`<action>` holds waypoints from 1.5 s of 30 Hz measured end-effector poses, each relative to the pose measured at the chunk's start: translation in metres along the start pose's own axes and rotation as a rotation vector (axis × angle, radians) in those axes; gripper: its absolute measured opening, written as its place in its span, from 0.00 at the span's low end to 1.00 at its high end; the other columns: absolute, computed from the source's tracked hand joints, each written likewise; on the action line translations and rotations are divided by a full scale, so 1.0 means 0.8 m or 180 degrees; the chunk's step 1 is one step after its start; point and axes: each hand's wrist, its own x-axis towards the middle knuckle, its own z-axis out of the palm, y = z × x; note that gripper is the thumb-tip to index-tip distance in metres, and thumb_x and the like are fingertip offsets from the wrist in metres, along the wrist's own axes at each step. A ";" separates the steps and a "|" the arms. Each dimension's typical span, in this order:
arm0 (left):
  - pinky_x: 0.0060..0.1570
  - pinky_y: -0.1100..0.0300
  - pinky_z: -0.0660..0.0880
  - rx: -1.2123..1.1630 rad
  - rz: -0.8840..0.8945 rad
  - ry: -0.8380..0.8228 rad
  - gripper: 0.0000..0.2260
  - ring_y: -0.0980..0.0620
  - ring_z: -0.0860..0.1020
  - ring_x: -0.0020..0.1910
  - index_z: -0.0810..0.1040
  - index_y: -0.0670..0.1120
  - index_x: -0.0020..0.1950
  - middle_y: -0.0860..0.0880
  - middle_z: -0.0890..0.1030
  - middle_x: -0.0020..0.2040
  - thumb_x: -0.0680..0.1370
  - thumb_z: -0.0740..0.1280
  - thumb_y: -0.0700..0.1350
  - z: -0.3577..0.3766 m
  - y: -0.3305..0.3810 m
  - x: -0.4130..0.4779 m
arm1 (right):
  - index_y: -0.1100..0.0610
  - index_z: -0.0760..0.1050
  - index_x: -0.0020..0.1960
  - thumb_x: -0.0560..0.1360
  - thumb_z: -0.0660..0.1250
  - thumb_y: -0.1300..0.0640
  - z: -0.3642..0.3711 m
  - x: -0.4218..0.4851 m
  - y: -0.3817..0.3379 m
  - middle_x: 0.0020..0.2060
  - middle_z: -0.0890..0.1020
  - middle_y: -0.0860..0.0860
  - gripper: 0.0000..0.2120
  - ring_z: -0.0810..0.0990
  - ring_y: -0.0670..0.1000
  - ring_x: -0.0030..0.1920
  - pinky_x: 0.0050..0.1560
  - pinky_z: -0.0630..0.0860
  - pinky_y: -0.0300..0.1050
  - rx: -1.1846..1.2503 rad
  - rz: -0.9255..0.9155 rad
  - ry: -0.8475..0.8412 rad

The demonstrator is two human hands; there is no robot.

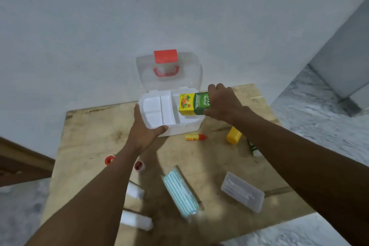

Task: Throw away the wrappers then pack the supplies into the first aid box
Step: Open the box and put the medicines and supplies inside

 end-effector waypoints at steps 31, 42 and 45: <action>0.47 0.75 0.74 -0.0204 0.0624 0.0000 0.41 0.68 0.73 0.59 0.56 0.57 0.70 0.61 0.72 0.60 0.67 0.80 0.45 -0.003 -0.019 0.018 | 0.61 0.67 0.65 0.70 0.75 0.60 0.086 0.088 -0.082 0.57 0.78 0.57 0.28 0.77 0.56 0.56 0.58 0.76 0.49 0.1379 0.0329 -0.0966; 0.55 0.67 0.68 -0.0193 0.0198 -0.0067 0.48 0.56 0.67 0.65 0.50 0.49 0.77 0.56 0.65 0.66 0.68 0.80 0.42 0.000 -0.021 0.021 | 0.63 0.73 0.61 0.73 0.65 0.65 0.061 0.011 -0.069 0.53 0.80 0.60 0.16 0.77 0.61 0.54 0.51 0.72 0.48 0.1543 0.0148 0.0444; 0.63 0.55 0.72 -0.0167 0.0180 -0.0074 0.48 0.53 0.70 0.65 0.52 0.50 0.77 0.55 0.68 0.67 0.67 0.81 0.45 -0.002 -0.022 0.019 | 0.61 0.74 0.60 0.73 0.67 0.62 0.058 -0.036 -0.076 0.52 0.80 0.60 0.15 0.78 0.60 0.53 0.51 0.72 0.48 0.1532 0.0031 0.0387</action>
